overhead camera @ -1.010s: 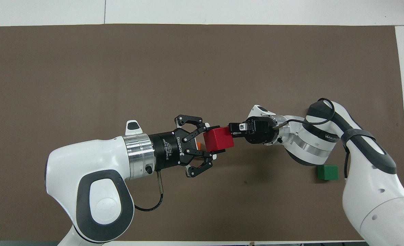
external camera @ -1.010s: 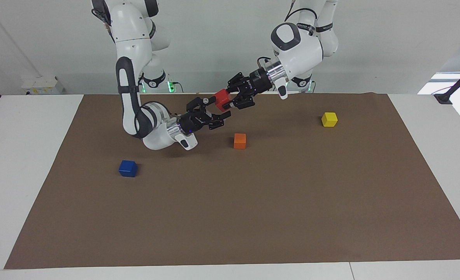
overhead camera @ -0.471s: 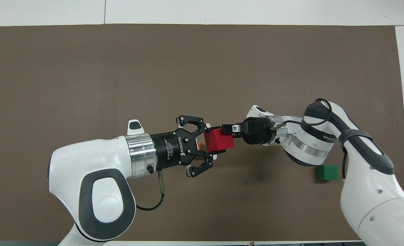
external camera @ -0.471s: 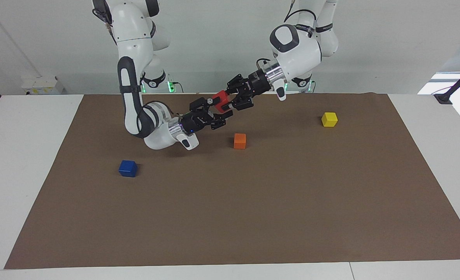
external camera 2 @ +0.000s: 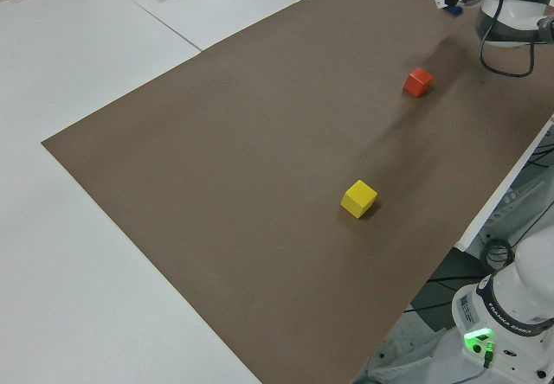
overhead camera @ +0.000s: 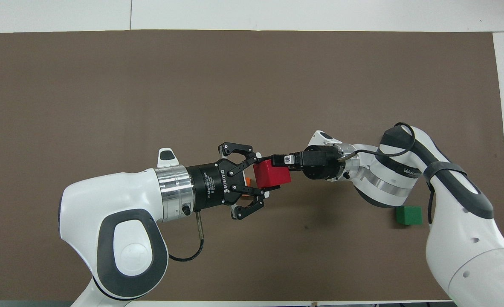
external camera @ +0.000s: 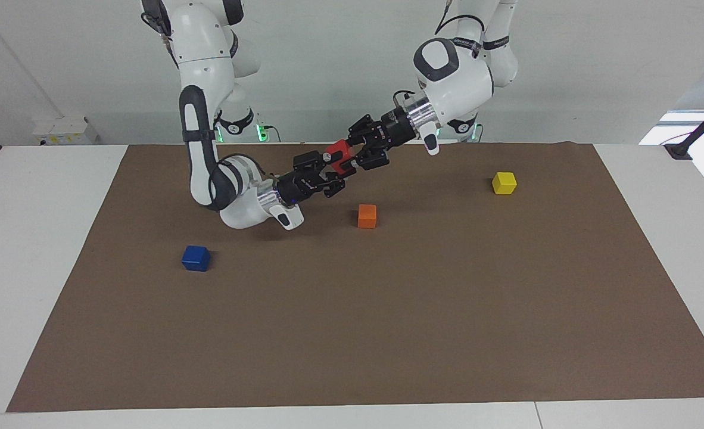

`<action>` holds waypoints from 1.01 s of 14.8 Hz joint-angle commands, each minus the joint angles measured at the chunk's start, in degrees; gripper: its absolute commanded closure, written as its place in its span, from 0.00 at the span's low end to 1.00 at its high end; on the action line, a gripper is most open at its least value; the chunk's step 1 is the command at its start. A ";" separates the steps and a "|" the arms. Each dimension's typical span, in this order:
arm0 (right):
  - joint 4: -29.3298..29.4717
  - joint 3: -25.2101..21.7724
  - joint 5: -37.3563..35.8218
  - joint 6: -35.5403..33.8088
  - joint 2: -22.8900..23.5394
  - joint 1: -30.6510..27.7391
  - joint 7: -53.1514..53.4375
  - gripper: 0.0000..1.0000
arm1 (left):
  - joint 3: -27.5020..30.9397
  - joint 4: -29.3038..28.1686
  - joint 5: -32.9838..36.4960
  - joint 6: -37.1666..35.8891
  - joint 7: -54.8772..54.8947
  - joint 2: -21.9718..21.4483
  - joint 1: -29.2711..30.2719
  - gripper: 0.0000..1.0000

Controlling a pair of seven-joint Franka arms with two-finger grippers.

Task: Transfer red block to right arm and stack on blue block
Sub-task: 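Grasp the red cube with the right gripper beside the left gripper, then open the left gripper and withdraw it while the right gripper retracts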

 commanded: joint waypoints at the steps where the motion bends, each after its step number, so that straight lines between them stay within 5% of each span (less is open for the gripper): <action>1: -0.29 0.12 1.22 4.18 -1.50 0.40 -0.86 1.00 | 0.42 0.33 -0.83 0.46 0.56 0.30 -0.54 1.00; 3: -0.29 0.12 1.22 4.09 -1.50 0.31 -0.86 1.00 | 0.42 0.33 -0.83 0.20 0.56 0.21 -0.36 1.00; 4: -0.37 0.12 1.22 4.01 -1.50 0.22 -0.86 1.00 | 0.42 0.42 -0.91 -0.23 0.47 0.21 -0.19 0.84; 5: -0.37 0.12 1.22 4.00 -1.50 0.22 -0.86 1.00 | 0.42 0.68 -1.00 -0.33 0.38 0.30 -0.18 0.01; 10: -0.02 0.03 1.22 4.35 -1.58 0.22 -0.68 1.00 | 0.60 1.21 -0.92 -0.94 0.56 0.48 1.48 0.00; 15: 0.15 0.03 1.14 8.66 -3.87 0.22 2.57 1.00 | 0.77 1.03 1.62 -11.11 2.22 -0.05 11.57 0.00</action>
